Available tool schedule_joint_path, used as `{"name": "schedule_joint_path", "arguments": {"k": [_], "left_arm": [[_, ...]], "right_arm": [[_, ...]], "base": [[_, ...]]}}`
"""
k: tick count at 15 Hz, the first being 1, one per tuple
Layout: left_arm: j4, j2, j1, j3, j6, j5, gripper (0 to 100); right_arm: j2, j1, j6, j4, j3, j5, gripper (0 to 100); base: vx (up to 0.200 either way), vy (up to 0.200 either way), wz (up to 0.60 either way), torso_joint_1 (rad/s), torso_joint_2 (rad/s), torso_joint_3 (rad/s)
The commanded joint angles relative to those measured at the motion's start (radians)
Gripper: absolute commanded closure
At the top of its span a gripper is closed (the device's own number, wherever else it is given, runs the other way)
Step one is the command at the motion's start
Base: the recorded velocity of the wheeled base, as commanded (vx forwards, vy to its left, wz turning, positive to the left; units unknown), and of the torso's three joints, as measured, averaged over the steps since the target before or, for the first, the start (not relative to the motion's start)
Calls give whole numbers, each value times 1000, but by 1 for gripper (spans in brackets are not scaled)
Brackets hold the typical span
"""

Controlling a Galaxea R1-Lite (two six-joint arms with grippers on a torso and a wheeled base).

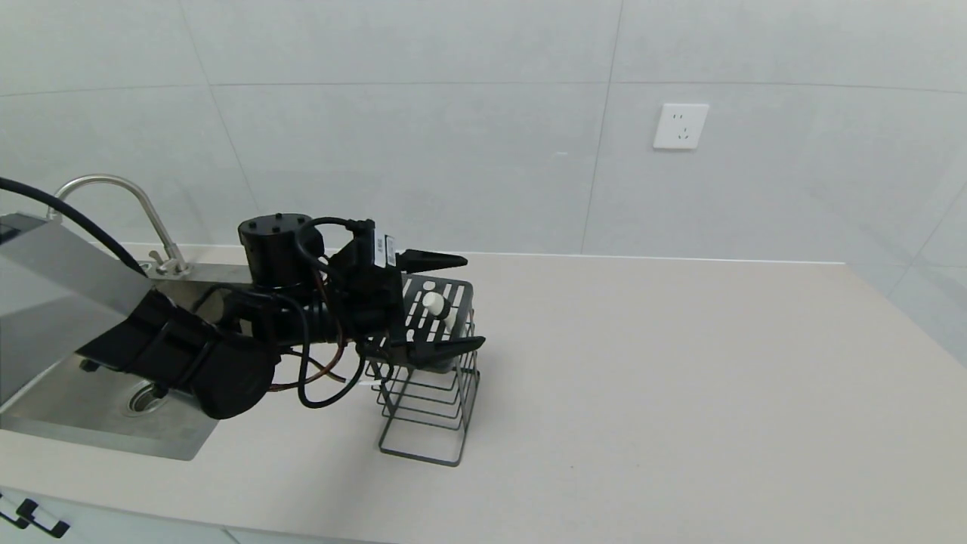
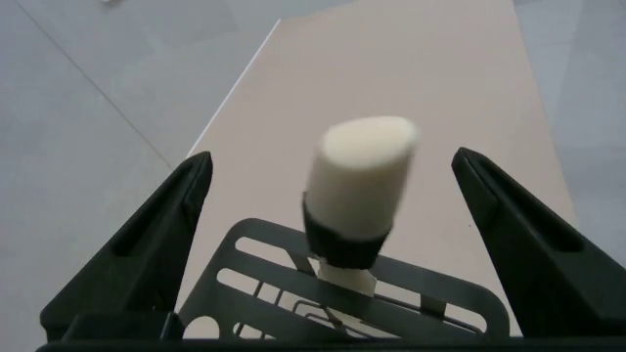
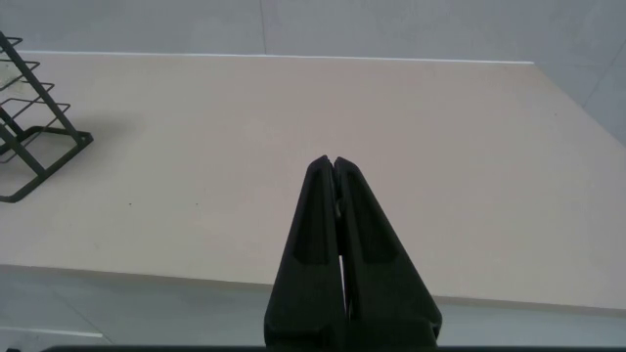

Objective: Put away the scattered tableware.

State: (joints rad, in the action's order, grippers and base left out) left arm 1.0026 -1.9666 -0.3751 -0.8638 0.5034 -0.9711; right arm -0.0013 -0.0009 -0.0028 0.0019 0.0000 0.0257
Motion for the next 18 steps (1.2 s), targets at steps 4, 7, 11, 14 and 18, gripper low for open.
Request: {"name": "schedule_joint_path", "arguments": {"k": [4, 7, 11, 14, 18], "left_arm": [[57, 339, 125, 290, -8, 0, 0], [93, 566, 220, 526, -9, -1, 0], [80, 890, 222, 763, -69, 0, 0], [-24, 1143, 242, 864, -171, 3, 0], [-504, 1776, 426, 833, -493, 28, 0]], "right_arm": [[1, 1, -2, 0, 0, 14, 100], [1, 1, -5, 0, 0, 33, 100], [1, 1, -5, 0, 0, 33, 100], [1, 1, -3, 0, 0, 33, 100], [1, -1, -3, 0, 0, 31, 100]], "base": [[0, 0, 0, 0, 0, 0], [0, 0, 0, 0, 0, 0], [0, 0, 0, 0, 0, 0], [0, 0, 0, 0, 0, 0], [0, 0, 0, 0, 0, 0]]}}
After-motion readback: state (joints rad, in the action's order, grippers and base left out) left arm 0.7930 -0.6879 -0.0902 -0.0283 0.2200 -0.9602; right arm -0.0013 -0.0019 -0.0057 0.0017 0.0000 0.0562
